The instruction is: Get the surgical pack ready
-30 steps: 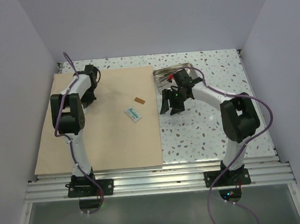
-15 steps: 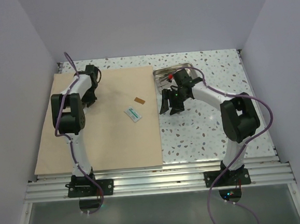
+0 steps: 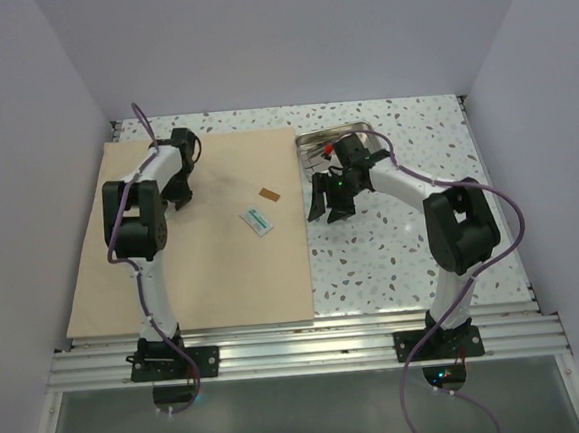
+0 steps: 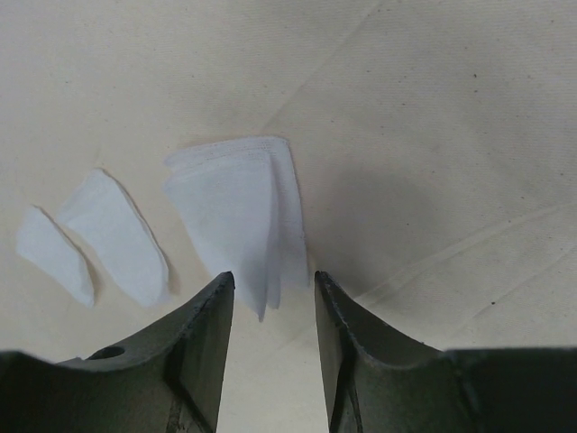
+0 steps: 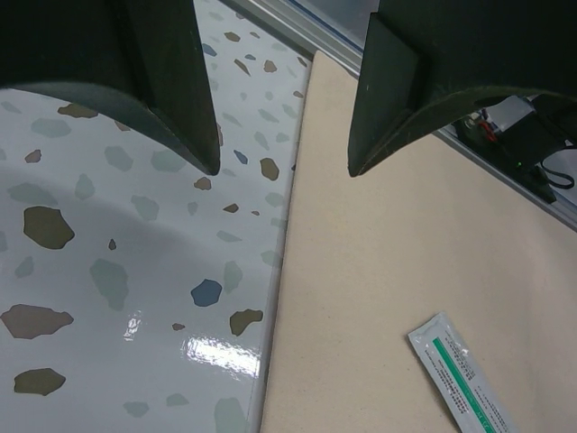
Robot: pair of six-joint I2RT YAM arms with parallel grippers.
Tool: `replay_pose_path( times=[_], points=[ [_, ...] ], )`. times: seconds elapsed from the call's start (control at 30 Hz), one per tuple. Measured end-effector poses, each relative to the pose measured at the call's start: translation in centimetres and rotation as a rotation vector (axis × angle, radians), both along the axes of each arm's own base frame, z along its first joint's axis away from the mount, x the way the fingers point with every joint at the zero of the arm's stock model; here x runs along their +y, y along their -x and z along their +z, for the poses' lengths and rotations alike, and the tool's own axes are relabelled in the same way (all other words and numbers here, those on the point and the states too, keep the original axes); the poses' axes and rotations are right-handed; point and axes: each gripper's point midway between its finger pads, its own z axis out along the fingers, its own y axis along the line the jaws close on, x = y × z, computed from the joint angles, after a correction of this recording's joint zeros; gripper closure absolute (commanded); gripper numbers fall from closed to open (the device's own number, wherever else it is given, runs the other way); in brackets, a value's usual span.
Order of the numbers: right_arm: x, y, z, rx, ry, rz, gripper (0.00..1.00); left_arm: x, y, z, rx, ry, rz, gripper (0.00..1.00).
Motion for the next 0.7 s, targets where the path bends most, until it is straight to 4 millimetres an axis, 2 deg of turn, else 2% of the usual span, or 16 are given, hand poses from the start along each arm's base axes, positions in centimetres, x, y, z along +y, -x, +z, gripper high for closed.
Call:
replay_pose_path(
  times=[0.3, 0.7],
  points=[
    [0.03, -0.04, 0.02, -0.002, -0.001, 0.0, 0.37, -0.25, 0.02, -0.06, 0.002, 0.003, -0.005, 0.53],
    [0.02, -0.05, 0.01, -0.002, -0.001, 0.0, 0.37, -0.21, -0.03, -0.58, 0.008, 0.001, -0.005, 0.57]
  ],
)
